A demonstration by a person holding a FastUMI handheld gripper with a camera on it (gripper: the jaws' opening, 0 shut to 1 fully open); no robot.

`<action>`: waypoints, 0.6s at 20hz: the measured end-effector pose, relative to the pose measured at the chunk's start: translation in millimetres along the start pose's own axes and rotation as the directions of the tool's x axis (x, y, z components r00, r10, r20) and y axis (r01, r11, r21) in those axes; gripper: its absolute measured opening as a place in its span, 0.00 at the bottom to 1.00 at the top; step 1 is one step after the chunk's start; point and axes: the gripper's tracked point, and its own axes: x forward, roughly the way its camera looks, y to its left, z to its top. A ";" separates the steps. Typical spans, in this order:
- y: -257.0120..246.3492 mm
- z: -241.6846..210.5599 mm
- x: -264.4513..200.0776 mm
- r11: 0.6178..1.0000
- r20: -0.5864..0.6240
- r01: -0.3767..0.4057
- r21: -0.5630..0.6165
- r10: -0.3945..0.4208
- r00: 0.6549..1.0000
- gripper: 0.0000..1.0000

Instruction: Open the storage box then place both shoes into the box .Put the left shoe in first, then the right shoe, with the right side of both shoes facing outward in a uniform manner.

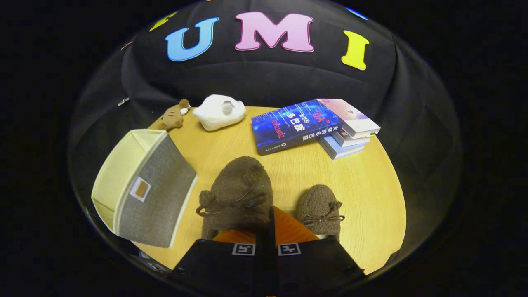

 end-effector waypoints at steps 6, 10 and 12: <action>73.3 62.9 -45.2 0.988 0.040 -0.134 0.077 0.131 0.991 0.05; 136.3 98.1 -57.0 0.971 0.079 -0.220 0.095 0.212 0.974 0.05; 168.0 105.7 -56.2 0.962 0.072 -0.250 0.107 0.244 0.967 0.05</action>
